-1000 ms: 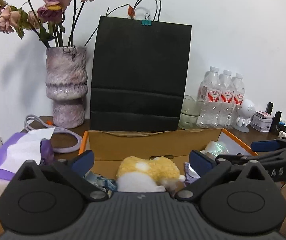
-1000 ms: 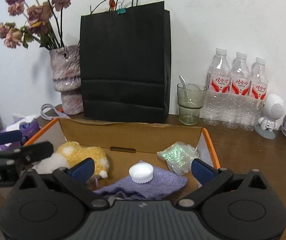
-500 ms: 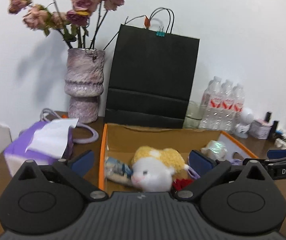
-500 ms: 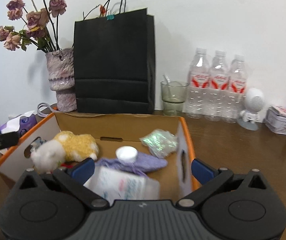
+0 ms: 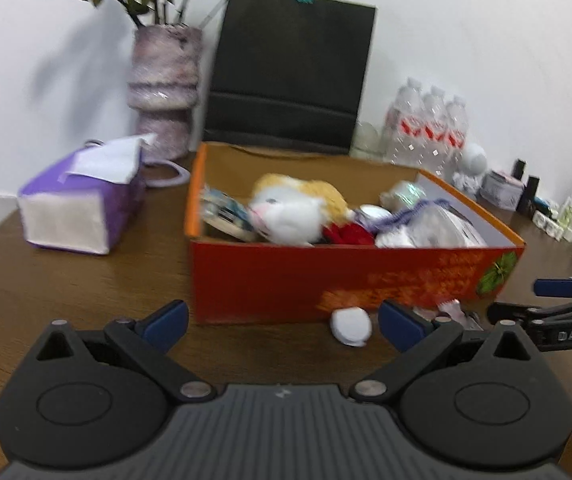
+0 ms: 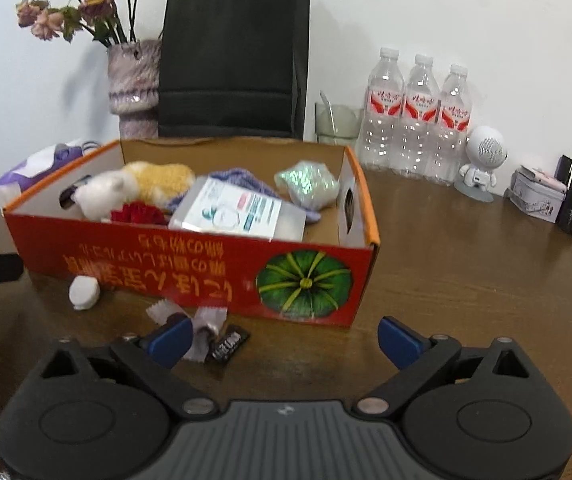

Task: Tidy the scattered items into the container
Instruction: 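Move both tools back from the box toward the table items, then grasp the small white lid with the left tool while the right tool closes beside the wrappers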

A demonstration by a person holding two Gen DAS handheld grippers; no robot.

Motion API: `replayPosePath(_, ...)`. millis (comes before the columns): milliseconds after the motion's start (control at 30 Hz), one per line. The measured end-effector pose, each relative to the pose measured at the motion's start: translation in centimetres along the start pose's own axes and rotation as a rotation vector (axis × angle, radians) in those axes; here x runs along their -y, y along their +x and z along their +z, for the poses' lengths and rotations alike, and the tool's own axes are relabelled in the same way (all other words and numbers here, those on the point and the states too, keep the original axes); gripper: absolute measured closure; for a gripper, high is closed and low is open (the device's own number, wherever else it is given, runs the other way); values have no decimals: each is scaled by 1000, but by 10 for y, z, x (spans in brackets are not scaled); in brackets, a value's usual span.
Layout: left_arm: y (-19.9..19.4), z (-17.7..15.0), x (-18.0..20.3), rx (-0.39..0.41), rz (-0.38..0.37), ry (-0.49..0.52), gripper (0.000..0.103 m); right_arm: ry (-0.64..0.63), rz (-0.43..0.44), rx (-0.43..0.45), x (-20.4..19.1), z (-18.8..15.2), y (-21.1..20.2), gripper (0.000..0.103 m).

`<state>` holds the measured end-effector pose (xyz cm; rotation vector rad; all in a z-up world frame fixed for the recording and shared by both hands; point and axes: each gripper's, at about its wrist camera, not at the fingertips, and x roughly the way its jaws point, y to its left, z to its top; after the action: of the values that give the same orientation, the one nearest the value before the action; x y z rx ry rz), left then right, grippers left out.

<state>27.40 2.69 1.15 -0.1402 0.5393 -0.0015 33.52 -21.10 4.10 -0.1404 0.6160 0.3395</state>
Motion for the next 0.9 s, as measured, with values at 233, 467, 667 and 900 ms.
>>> replayPosePath(233, 28, -6, 26, -54, 59, 29, 0, 18, -9, -28, -1, -3, 12, 21)
replayPosePath(467, 42, -7, 40, -95, 105, 41, 14, 15, 21, -51, -4, -4, 20, 41)
replayPosePath(667, 46, -7, 46, -102, 133, 56, 49, 3, 77, -42, -6, -6, 17, 93)
replayPosePath(900, 35, -13, 49, -91, 119, 61, 74, 4, 115, -20, -9, -11, 3, 94)
